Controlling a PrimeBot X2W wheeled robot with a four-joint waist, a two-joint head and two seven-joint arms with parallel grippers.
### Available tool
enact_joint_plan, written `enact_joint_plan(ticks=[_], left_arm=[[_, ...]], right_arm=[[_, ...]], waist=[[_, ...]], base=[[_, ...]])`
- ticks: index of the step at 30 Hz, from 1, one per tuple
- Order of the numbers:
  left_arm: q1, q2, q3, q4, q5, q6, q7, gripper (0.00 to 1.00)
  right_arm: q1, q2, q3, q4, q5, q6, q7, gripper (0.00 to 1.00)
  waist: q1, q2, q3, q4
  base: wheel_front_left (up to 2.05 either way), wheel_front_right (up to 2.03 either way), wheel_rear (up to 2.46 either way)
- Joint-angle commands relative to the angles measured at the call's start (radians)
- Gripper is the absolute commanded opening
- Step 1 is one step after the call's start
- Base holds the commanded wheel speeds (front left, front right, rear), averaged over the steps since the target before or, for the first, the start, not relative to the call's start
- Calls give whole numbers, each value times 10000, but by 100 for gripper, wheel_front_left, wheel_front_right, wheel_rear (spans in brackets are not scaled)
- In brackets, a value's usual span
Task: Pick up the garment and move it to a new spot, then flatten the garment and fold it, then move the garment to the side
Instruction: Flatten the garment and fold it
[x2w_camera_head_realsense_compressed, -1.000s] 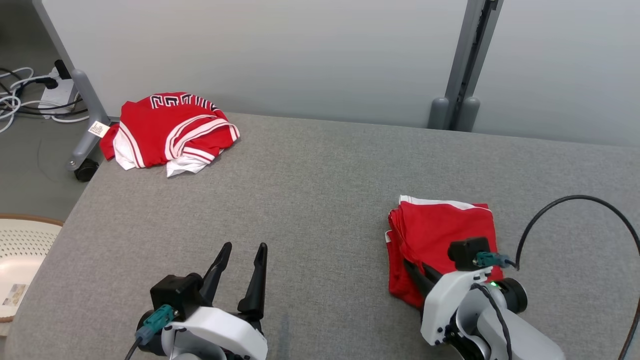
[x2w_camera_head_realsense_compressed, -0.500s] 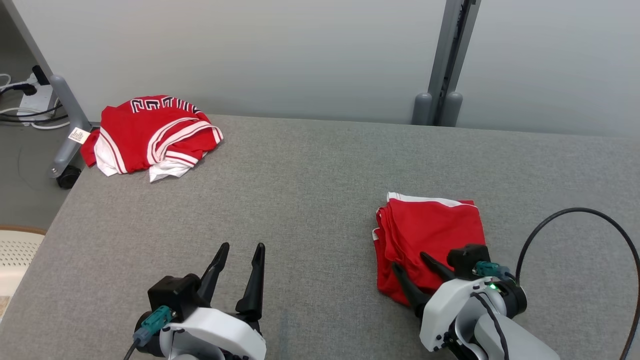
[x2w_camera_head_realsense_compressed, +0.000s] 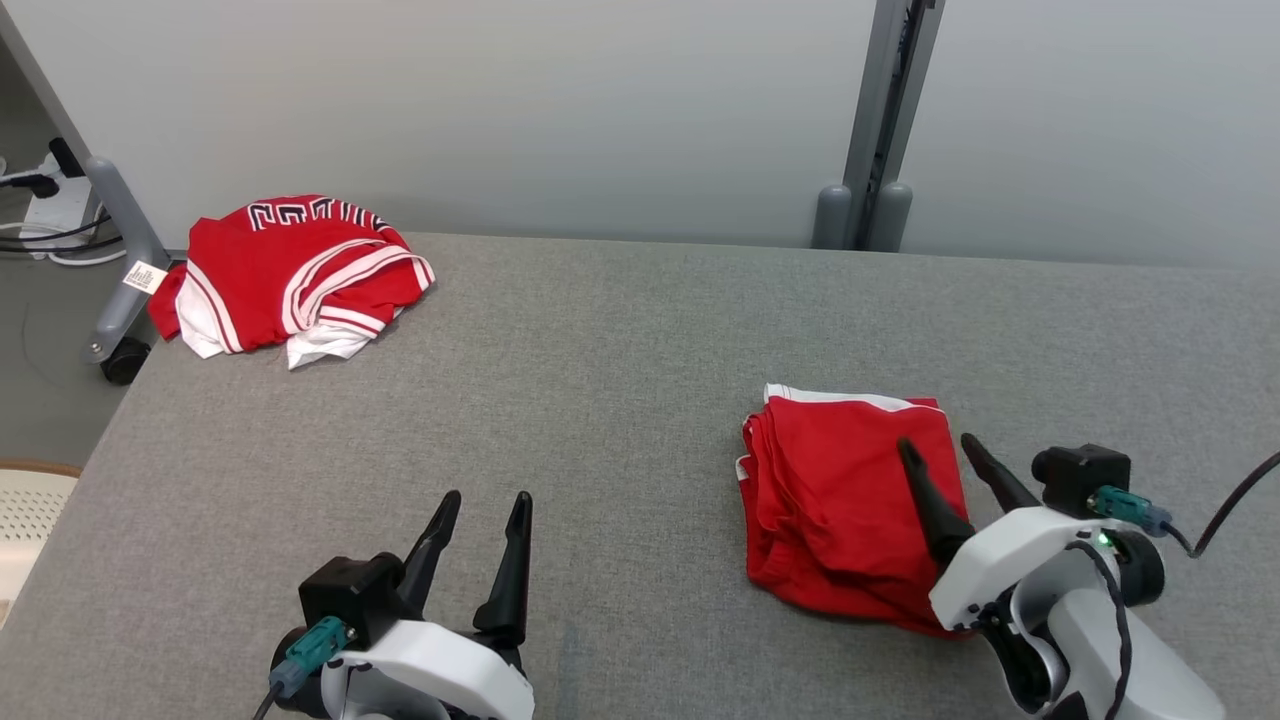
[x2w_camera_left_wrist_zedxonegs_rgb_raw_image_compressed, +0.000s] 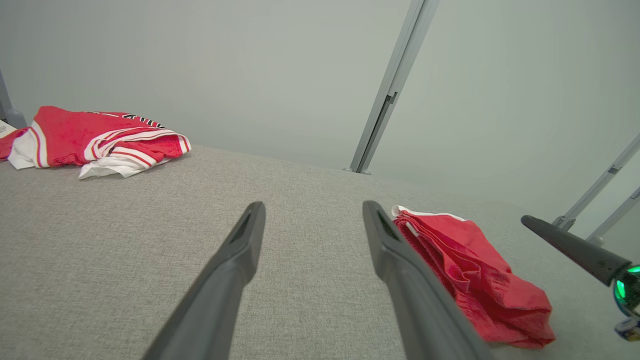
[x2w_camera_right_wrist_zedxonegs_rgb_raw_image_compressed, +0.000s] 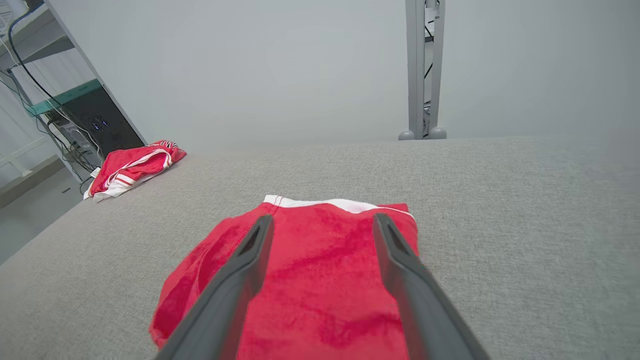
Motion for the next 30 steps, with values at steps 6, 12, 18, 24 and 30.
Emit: enact_joint_plan(ticks=[6, 12, 18, 24, 30], left_arm=[[-153, 34, -12, 20, 14, -67, -45, 100], [-214, 42, -10, 55, 28, -44, -32, 100], [-326, 21, -32, 60, 58, -82, -28, 100], [-399, -14, -20, 87, 87, -108, -30, 100], [-423, -61, 28, 141, 117, -106, -34, 100]], right_arm=[[446, 108, -466, 5, -1149, 2, -45, 24], [369, 468, 71, 535, -1472, 2, -47, 0], [78, 646, 826, 1015, -1552, 2, -48, 0], [-124, 681, 1853, 1173, -1254, 2, -47, 0], [-280, 670, 2999, 1312, -905, 2, -33, 0]], waist=[[0, 0, 136, 177], [0, 0, 269, 409], [0, 0, 416, 640], [0, 0, 573, 834], [0, 0, 626, 880]], base=[[0, 0, 0], [0, 0, 0], [0, 0, 0], [0, 0, 0], [0, 0, 0]])
